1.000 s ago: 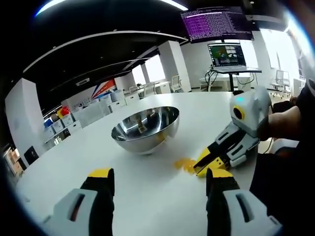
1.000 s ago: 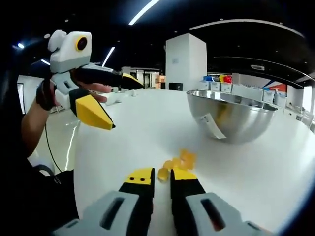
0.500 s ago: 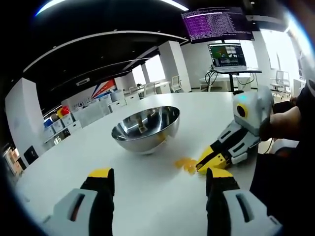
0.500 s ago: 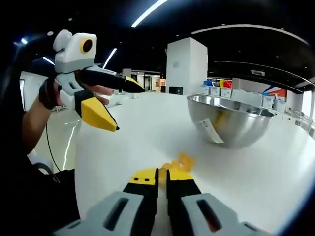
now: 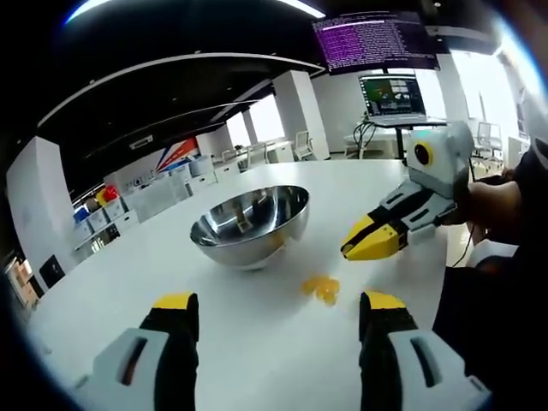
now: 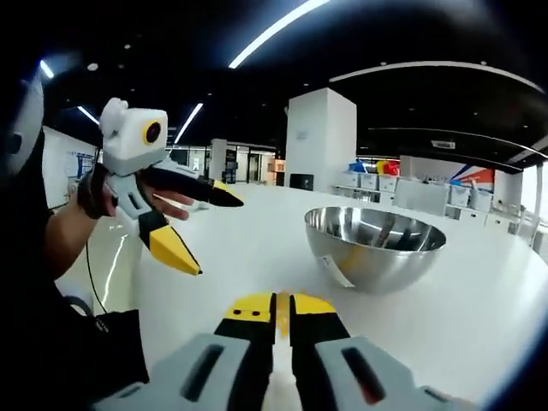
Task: Pick up the QQ candy scattered on the table and place it into the stainless steel bowl on the table
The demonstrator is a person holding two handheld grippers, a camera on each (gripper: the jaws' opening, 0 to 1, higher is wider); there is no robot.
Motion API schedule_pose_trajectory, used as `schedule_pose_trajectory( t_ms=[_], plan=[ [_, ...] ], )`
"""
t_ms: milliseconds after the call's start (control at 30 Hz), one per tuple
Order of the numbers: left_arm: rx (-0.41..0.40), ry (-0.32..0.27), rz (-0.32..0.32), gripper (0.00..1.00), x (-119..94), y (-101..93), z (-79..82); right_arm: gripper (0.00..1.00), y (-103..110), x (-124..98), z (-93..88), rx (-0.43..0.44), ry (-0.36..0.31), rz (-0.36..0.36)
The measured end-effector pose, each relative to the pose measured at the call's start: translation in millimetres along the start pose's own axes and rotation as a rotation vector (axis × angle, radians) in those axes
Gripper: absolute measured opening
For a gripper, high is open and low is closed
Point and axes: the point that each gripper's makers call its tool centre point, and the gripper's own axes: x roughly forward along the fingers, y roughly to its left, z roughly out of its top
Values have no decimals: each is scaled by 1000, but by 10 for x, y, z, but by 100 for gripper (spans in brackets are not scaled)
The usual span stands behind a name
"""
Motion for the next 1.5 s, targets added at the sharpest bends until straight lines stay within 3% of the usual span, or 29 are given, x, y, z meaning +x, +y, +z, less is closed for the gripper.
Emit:
schedule_pose_trajectory(
  t_ms=[267,367,467,600,633,933,1000,1067,1167,1500],
  plan=[
    [-15,4,-42,80,17,-81,-3,5,-427,-34,500,-68,-70,-76],
    [-39,-7,-57,80,14,-102,19,5,-613,76,721,-93,-88,-77],
    [-44,-20,-61,80,14,-103,48,5,-741,278,844,-37,-73,-39],
    [-56,-41,-65,81,-15,-109,102,5,-911,500,846,-71,-40,-53],
    [-68,-47,-73,81,-26,-122,112,5,-962,565,760,-60,4,-57],
    [-100,-45,-78,83,-73,-124,77,6,-1074,791,419,-24,86,-65],
    [-100,-43,-77,83,-74,-124,68,9,-1053,793,405,-37,77,-52],
    [-99,-47,-79,83,-74,-126,71,20,-1080,779,456,-23,41,-62],
    [-103,-50,-80,83,-72,-126,73,13,-1118,734,543,-5,0,-74],
    [-101,-53,-80,83,-70,-139,84,14,-1149,631,713,-1,-53,-98]
  ],
)
